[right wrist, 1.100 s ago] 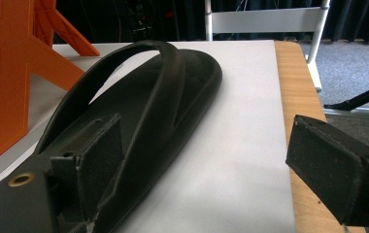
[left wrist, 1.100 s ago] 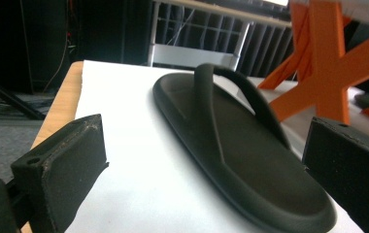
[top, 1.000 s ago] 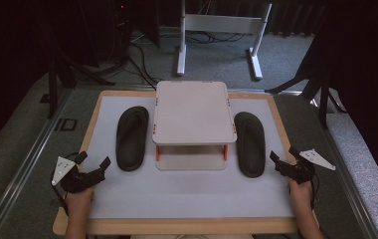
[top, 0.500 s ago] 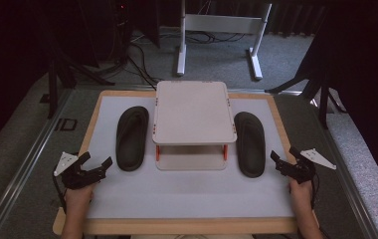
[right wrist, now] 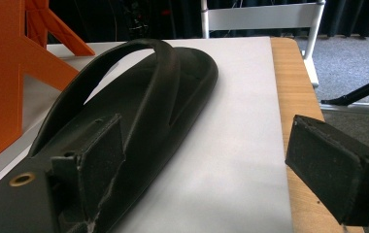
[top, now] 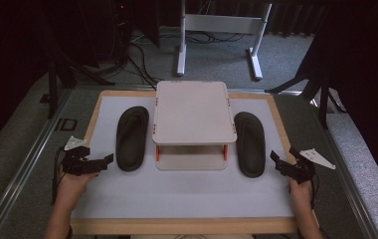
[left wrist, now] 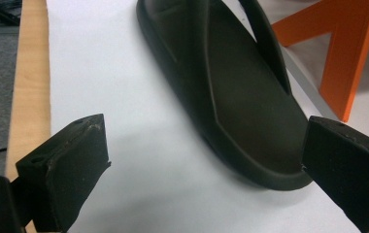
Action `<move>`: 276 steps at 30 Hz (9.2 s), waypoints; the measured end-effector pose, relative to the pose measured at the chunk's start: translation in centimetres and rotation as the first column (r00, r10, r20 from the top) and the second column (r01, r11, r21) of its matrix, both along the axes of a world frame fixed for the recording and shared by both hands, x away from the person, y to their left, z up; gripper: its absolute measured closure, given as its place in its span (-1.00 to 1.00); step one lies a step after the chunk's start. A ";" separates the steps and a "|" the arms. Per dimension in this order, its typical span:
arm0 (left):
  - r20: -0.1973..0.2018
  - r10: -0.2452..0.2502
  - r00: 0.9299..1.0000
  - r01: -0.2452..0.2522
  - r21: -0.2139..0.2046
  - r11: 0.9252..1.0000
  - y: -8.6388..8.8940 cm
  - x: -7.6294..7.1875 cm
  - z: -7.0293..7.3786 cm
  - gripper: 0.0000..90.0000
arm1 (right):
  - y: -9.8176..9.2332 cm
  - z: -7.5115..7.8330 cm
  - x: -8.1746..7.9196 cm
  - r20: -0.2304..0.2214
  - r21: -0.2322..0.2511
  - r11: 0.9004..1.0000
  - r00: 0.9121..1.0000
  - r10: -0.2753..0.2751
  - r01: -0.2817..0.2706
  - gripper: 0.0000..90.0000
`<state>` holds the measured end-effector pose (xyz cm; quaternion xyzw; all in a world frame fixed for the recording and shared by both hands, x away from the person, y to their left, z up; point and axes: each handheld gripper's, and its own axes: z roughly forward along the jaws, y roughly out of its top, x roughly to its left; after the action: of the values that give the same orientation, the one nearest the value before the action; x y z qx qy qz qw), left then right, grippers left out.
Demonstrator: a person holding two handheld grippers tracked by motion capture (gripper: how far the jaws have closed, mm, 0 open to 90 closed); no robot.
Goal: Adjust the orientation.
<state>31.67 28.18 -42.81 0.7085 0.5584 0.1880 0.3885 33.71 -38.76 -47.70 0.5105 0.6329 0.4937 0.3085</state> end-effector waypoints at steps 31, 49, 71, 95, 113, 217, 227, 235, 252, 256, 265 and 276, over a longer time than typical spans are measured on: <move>-0.369 -0.242 0.897 0.356 0.283 0.891 -3.6 9.3 4.2 -0.69 | 0.0 0.0 0.0 -0.007 0.005 1.000 1.000 -0.003 0.003 -0.70; -0.447 -0.186 0.875 0.339 0.292 0.894 -6.4 15.9 3.2 -0.23 | 0.1 0.0 0.0 -0.004 -0.013 1.000 1.000 0.008 -0.008 -0.70; -0.549 -0.132 0.826 0.310 0.246 0.918 -6.6 19.2 1.3 0.24 | 0.1 0.0 0.1 -0.006 -0.014 1.000 1.000 0.009 -0.009 -0.70; -0.511 -0.031 0.859 0.159 0.208 0.965 -5.7 16.7 7.7 0.59 | 0.2 0.0 0.1 -0.009 -0.019 1.000 1.000 0.012 -0.012 -0.69; -0.398 -0.066 0.915 0.163 0.216 0.963 -8.6 14.8 18.6 0.59 | 0.1 0.0 0.1 -0.009 -0.019 1.000 1.000 0.014 -0.014 -0.69; 0.145 -0.231 0.962 0.233 0.005 0.972 -11.7 9.9 14.7 0.45 | 0.1 0.0 0.2 -0.016 -0.005 1.000 1.000 0.015 -0.015 -0.69; 0.181 -0.219 0.959 0.225 -0.014 0.974 -9.7 8.0 12.0 0.44 | 0.1 0.0 0.2 -0.016 -0.006 1.000 1.000 0.014 -0.015 -0.69; 0.203 -0.193 0.960 0.207 -0.050 0.977 -8.0 7.0 9.9 0.44 | 0.1 0.0 0.2 -0.018 -0.007 1.000 1.000 0.014 -0.014 -0.69; 0.231 -0.202 0.952 0.219 -0.049 0.974 -6.4 4.1 4.6 0.39 | 0.0 0.0 0.2 -0.019 -0.004 1.000 1.000 0.016 -0.016 -0.69; 0.240 -0.191 0.952 0.209 -0.053 0.976 -5.9 3.4 3.3 0.39 | 0.1 0.0 0.2 -0.020 -0.006 1.000 1.000 0.016 -0.016 -0.69; 0.254 -0.169 0.952 0.192 -0.069 0.979 -4.9 2.0 0.9 0.39 | 0.1 0.0 0.2 -0.020 -0.008 1.000 1.000 0.015 -0.016 -0.69; 0.253 -0.139 0.957 0.162 -0.071 0.984 -4.0 0.2 -2.9 0.14 | 0.1 0.0 0.2 -0.020 -0.008 1.000 1.000 0.017 -0.017 -0.69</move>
<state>31.84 24.17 -45.71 0.7017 0.4581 0.2191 0.4998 33.92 -38.68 -47.71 0.5087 0.6423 0.4885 0.3001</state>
